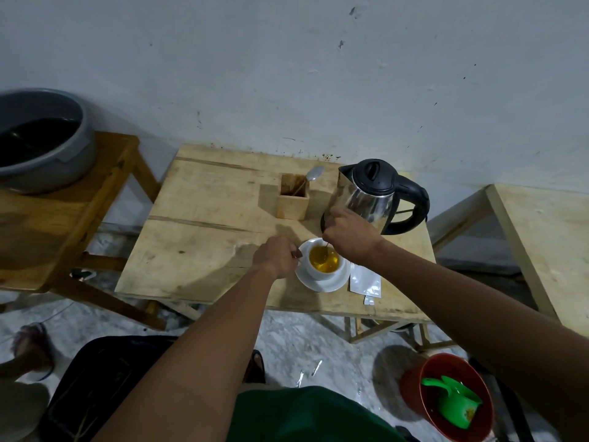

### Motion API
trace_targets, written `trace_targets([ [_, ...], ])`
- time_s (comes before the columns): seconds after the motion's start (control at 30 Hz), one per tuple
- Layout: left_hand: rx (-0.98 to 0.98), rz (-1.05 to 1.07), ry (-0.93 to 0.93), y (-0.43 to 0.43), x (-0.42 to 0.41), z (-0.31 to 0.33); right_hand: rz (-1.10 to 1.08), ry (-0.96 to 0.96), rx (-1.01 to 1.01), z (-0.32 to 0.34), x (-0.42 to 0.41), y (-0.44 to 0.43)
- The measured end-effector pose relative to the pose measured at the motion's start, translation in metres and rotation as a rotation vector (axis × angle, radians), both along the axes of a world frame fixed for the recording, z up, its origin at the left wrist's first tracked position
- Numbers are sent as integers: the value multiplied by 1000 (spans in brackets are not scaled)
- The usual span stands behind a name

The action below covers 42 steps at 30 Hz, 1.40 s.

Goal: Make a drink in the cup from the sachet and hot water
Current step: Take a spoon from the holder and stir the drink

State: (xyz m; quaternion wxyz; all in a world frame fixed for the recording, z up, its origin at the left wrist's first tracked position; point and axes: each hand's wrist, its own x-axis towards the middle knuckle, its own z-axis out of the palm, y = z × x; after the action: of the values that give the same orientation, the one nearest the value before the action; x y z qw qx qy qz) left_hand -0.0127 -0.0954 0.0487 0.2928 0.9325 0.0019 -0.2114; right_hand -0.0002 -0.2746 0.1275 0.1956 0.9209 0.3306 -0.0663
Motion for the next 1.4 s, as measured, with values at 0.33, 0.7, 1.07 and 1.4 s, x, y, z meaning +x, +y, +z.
trace_targets([
  [0.33, -22, -29, 13, 1, 3, -1, -325, 180, 163, 2, 2, -4],
  [0.7, -30, -13, 48, 2, 5, -1, -630, 190, 393, -16, -10, -26],
  [1.07, 6, -57, 12, 1, 6, 2, -639, 6, 351, -23, -29, -16],
  [1.4, 54, -109, -20, -1, 9, 3, -619, -30, 324, -25, -39, -30],
])
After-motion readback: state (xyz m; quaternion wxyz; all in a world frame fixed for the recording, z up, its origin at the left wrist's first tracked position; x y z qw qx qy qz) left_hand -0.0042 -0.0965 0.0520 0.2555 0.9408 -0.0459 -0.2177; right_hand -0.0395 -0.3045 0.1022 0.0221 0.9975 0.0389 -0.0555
